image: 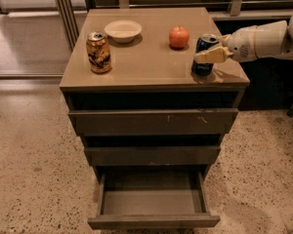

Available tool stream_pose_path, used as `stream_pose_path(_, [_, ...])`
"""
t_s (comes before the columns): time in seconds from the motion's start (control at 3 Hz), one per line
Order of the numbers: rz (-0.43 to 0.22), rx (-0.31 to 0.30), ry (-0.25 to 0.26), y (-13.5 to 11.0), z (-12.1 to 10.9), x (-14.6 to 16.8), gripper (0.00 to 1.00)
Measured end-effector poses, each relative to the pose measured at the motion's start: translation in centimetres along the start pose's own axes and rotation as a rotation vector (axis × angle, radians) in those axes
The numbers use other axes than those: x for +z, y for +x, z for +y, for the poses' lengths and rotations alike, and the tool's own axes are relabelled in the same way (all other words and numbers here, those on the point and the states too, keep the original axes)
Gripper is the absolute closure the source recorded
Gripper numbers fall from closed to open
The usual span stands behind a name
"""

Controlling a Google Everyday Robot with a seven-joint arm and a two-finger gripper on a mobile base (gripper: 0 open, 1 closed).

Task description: Pick pepsi can from bottom drawer and place on counter

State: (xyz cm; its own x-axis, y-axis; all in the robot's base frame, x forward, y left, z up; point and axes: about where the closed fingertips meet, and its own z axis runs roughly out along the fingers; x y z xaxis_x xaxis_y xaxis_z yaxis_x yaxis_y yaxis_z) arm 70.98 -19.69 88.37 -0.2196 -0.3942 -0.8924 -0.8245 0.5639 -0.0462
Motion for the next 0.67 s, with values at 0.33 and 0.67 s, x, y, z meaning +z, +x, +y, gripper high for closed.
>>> stream_pose_path(0.33, [0.009,0.02,-0.017,1.07,0.35,0.52,1.0])
stream_pose_path(0.67, [0.009,0.02,-0.017,1.07,0.36,0.55,0.83])
